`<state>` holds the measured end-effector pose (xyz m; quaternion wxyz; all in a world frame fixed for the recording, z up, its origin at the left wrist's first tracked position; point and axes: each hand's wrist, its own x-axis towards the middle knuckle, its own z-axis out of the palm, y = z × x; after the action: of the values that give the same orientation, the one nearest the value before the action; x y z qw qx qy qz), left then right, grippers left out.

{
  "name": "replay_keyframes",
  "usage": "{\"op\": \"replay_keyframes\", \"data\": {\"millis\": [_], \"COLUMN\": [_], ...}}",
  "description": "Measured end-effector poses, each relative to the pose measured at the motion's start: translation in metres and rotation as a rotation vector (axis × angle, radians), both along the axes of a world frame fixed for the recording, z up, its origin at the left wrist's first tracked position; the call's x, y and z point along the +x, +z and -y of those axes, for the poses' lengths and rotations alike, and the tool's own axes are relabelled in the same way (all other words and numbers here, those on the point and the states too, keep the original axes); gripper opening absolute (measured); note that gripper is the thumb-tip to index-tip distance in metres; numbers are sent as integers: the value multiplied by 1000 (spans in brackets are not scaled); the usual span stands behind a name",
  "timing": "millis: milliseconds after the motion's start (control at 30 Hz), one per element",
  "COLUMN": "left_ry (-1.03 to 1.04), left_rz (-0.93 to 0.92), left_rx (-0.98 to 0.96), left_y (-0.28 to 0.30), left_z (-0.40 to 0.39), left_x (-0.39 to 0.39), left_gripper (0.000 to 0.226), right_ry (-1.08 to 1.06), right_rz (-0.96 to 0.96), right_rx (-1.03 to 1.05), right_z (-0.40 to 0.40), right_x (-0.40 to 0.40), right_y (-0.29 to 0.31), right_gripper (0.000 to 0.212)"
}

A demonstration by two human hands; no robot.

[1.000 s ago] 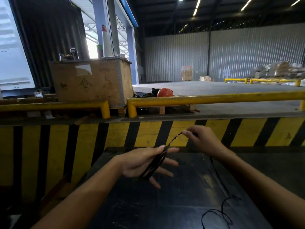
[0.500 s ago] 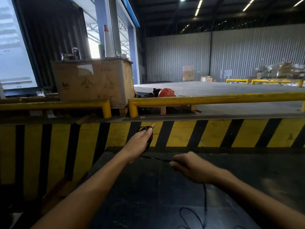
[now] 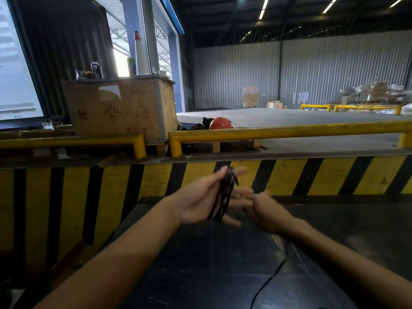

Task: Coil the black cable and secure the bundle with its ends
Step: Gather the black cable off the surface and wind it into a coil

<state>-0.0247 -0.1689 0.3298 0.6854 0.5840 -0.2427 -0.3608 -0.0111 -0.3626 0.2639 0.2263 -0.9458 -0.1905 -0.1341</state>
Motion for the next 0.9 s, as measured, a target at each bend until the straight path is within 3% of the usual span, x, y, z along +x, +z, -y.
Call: {"op": "replay_keyframes", "data": {"millis": [167,267,367,433,467,533,600,733,833,900], "left_ry": [349,532,664,624,542,376,263,8,-71,-22], "left_rz": [54,156,460,834,938,921,814,715,538,387], "left_rx": [-274,-206,129,619,820,1050,1116,919,532,242], "left_y": [16,14,6,5,6,8,8,-1,11,25], "left_z": [7,-7,-25,-40,-47,-53,-50,-34,-20,-13], "left_x": [17,27,34,39,40,37,23,3,-13,-18], "left_gripper": [39,42,45,44,42,37,36,44,40,39], "right_ry": [166,198,189,139,100,17,-38,-142,-168,-102], "right_rz": [-123,-160,-127,-57,-11,96,208,363,301,194], "right_rx": [40,2,-60,-120,-151,-160,-134,-89,-29,-121], "right_z": [-55,-47,-27,-7,4,24,36,29,16,0], "right_x": [-38,-42,-33,-22,-16,-6,3,19,21,13], "right_y": [-31,-15,16,38,48,66,76,72,54,36], "right_gripper": [22,27,26,25,25,27,27,26,23,23]}}
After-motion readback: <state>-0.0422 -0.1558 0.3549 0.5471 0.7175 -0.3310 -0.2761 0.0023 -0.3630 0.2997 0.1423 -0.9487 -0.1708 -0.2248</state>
